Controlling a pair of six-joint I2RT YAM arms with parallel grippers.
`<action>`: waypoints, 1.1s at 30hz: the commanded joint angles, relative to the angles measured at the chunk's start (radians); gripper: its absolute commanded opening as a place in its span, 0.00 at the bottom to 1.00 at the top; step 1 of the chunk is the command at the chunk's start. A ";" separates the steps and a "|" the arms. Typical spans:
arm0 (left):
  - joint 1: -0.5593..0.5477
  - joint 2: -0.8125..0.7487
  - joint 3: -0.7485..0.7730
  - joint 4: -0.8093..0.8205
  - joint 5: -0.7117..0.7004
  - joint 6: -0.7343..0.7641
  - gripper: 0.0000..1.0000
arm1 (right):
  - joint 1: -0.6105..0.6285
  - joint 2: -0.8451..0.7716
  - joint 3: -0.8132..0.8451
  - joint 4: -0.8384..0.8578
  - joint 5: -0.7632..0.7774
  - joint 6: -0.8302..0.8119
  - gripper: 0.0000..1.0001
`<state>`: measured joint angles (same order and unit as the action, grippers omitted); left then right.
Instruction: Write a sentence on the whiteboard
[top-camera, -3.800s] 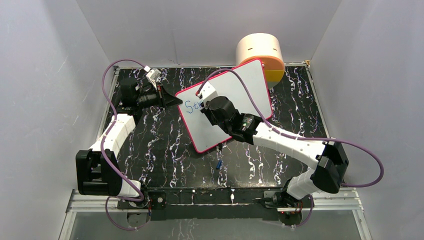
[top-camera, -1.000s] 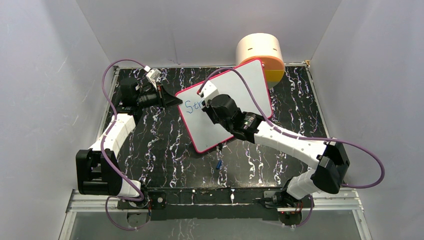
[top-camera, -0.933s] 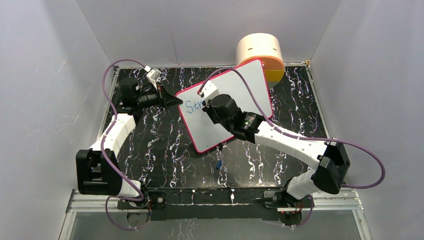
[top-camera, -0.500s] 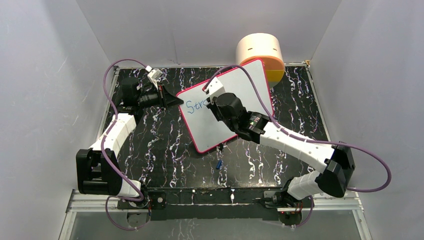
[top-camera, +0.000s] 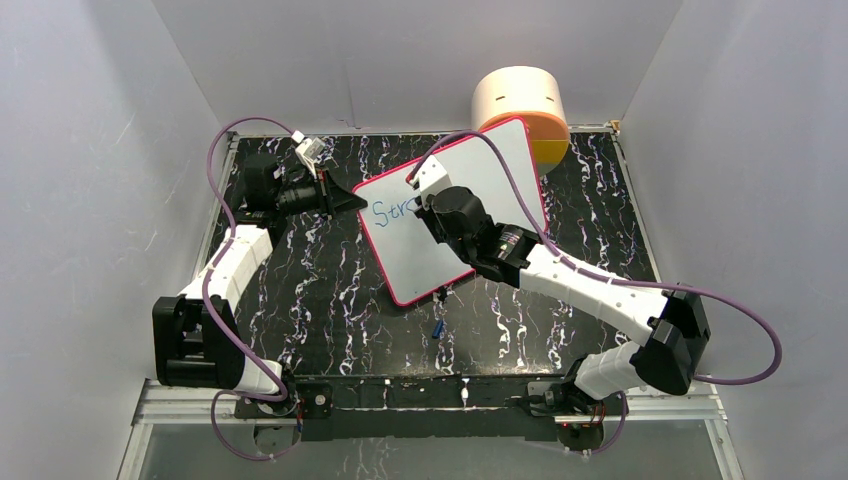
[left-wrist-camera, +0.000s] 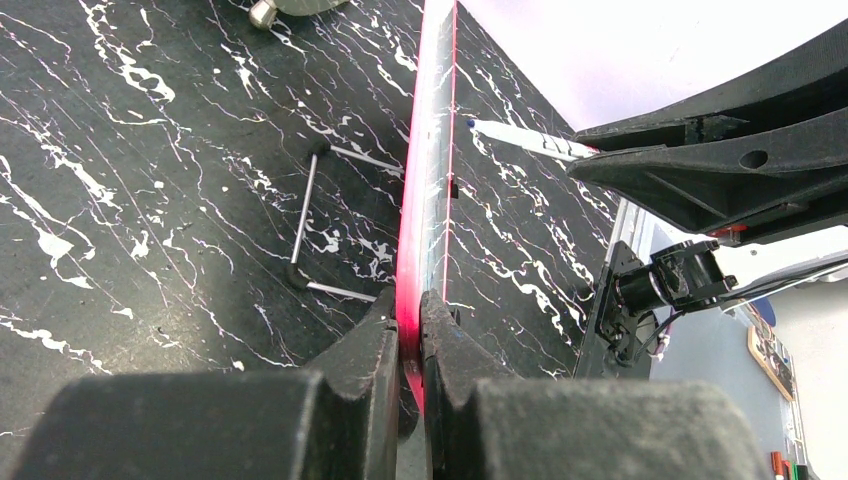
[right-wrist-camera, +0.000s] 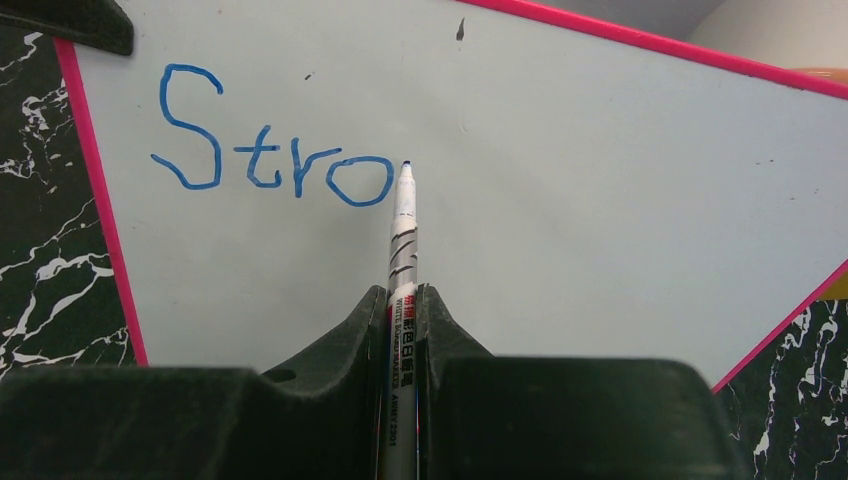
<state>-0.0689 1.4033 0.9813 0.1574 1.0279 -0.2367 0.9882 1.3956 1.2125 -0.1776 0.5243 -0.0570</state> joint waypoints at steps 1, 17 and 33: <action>-0.032 0.024 -0.014 -0.080 -0.036 0.089 0.00 | -0.005 -0.014 0.001 0.055 0.005 -0.001 0.00; -0.033 0.021 -0.016 -0.081 -0.036 0.089 0.00 | -0.019 0.015 0.016 0.065 0.005 0.001 0.00; -0.034 0.022 -0.015 -0.080 -0.034 0.088 0.00 | -0.021 0.038 0.031 0.072 -0.009 -0.003 0.00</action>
<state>-0.0689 1.4033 0.9813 0.1562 1.0275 -0.2356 0.9745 1.4178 1.2125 -0.1570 0.5159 -0.0566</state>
